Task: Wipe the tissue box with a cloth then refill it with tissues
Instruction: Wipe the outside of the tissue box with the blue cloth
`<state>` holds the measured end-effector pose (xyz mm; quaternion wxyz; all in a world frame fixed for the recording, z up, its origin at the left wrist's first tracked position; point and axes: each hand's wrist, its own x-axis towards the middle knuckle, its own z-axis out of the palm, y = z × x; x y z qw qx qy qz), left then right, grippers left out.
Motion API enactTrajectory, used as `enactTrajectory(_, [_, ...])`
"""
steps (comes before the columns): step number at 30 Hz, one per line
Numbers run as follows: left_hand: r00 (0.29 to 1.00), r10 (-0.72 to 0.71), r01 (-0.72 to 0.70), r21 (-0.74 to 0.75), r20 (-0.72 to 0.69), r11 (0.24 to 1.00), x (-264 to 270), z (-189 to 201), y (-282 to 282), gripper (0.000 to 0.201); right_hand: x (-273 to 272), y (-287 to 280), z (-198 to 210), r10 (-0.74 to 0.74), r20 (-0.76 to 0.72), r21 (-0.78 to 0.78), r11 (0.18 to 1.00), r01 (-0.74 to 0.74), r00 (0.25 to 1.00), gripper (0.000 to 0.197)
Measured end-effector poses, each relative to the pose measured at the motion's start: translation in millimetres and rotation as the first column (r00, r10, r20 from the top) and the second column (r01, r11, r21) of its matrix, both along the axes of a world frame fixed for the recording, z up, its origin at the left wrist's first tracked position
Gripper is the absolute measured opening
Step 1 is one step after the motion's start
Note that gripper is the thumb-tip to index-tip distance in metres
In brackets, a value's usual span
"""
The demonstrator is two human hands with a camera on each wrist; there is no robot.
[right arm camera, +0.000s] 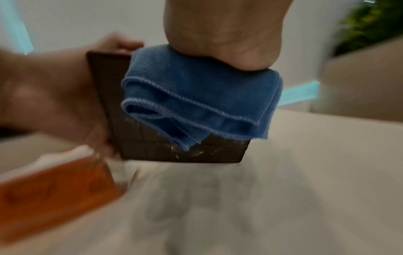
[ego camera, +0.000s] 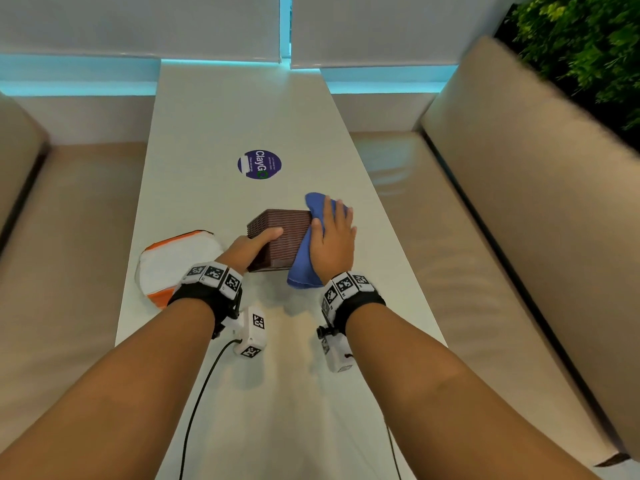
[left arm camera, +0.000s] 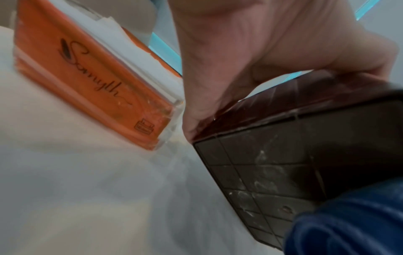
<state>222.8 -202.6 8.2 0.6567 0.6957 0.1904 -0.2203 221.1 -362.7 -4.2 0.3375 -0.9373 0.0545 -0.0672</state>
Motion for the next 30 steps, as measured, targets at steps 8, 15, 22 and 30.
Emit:
enactTrajectory(8, [0.993,0.097,-0.104,-0.141,-0.06,0.985,-2,7,-4,0.088,0,7,-1,0.052,0.037,0.044,0.998,-0.053,0.998,0.049])
enactTrajectory(15, [0.98,0.192,-0.195,-0.055,-0.058,0.979,35,-36,6,0.119,-31,24,-12,0.307,0.356,0.045,0.938,-0.345,0.883,0.047])
enactTrajectory(22, [0.972,0.195,-0.204,-0.052,-0.134,0.978,27,-32,8,0.126,-21,8,-12,-0.126,0.034,0.234,0.965,0.115,0.991,0.061])
enactTrajectory(30, [0.999,0.045,-0.047,-0.113,-0.018,0.992,4,3,2,0.048,-46,45,-15,0.337,0.468,0.061,0.91,-0.411,0.817,0.041])
